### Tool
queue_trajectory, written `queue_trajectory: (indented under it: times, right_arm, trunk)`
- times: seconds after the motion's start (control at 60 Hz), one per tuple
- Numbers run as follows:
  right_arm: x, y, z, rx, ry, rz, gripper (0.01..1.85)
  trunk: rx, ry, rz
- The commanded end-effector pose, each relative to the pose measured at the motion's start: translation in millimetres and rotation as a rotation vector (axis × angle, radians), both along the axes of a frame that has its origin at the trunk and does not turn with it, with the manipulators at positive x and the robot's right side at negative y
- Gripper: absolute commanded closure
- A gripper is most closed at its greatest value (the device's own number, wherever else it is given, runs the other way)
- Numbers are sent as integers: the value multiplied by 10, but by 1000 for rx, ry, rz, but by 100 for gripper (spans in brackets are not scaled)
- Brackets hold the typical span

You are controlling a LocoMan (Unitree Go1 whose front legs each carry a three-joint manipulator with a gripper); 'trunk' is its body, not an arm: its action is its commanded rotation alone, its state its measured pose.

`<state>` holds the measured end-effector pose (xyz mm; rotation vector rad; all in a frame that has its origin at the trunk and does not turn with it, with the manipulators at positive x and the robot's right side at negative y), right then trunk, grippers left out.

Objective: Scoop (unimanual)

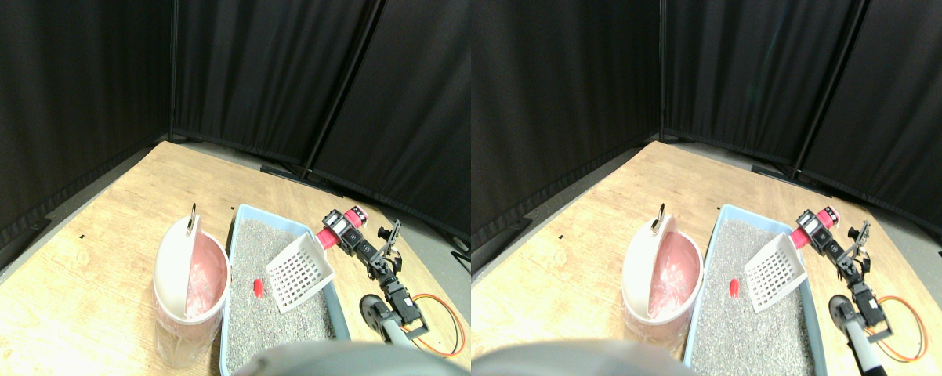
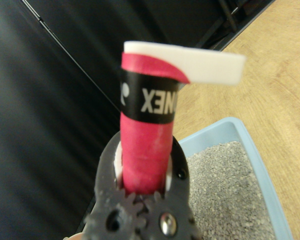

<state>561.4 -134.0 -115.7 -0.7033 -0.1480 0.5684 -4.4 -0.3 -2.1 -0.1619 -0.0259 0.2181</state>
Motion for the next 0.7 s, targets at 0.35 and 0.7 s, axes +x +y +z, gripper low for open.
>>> queue_trajectory:
  times: [0.35, 0.7]
  right_arm:
    - [-178, 364, -145, -33, 66, 170, 181]
    - [-457, 921, -890, 53, 253, 235, 181]
  trunk:
    - [-11, 35, 8]
    - [-40, 52, 27]
